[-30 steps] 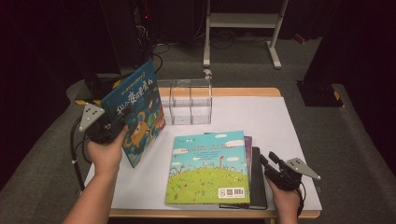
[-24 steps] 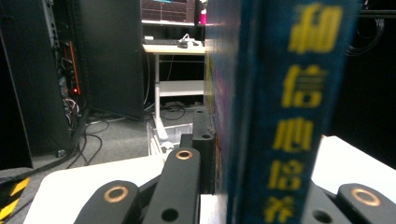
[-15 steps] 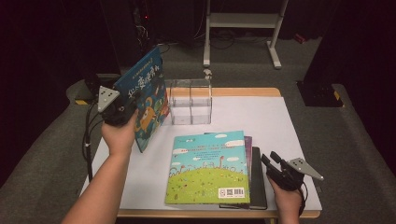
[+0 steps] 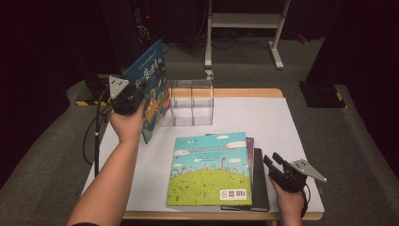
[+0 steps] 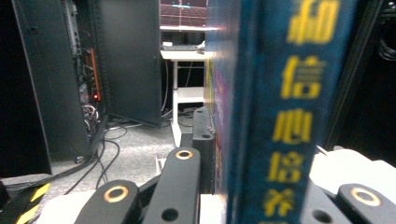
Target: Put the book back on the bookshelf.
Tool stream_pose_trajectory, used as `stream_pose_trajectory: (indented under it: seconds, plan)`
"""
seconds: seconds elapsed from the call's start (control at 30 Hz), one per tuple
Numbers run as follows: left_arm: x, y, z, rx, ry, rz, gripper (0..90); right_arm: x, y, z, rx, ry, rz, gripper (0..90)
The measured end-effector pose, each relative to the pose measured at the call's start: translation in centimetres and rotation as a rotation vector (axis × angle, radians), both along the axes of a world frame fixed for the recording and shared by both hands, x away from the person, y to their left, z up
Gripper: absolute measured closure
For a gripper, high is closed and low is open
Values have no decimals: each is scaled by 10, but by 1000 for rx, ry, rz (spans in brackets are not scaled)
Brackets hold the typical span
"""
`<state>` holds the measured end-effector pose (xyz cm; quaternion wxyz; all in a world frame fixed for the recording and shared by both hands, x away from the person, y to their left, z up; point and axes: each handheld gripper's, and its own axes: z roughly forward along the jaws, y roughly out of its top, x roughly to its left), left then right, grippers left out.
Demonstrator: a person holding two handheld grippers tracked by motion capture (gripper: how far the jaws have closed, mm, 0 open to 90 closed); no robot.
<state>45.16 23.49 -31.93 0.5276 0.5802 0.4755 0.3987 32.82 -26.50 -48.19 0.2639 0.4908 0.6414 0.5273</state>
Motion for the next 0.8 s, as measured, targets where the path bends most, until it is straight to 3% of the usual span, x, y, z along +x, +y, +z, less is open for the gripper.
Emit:
stream_pose_trajectory:
  seconds: [0.33,0.8]
  plan:
    - [16,-7,-13,25,-11,41,833,1,0,-1,3,5,0,550]
    - [22,-8,-31,-7,-12,57,833,2,1,-2,6,10,12,550]
